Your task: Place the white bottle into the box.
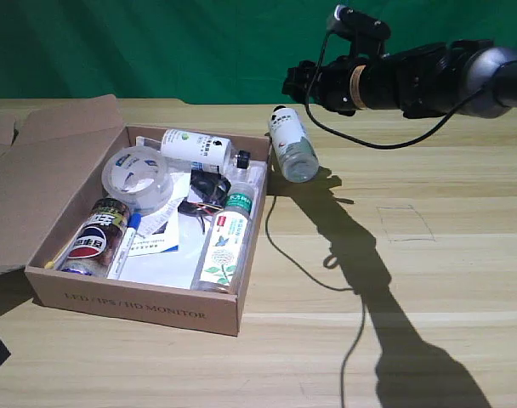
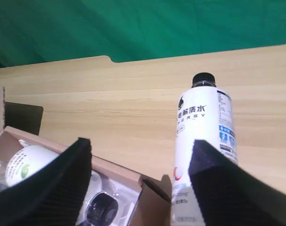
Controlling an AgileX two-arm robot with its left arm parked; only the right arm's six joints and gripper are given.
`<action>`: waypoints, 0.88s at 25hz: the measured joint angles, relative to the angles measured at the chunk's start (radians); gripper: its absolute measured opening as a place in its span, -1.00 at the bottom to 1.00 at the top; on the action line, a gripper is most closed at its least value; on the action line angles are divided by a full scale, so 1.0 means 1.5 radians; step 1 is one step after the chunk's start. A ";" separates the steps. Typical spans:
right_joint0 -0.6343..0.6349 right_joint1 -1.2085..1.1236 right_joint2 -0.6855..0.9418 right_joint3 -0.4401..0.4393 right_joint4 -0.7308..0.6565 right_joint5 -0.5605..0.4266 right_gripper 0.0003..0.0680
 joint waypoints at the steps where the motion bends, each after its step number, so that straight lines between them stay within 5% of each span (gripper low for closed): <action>1: 0.000 0.027 -0.017 0.000 0.000 0.005 0.42; 22: -0.004 0.269 -0.214 0.005 -0.019 0.007 0.39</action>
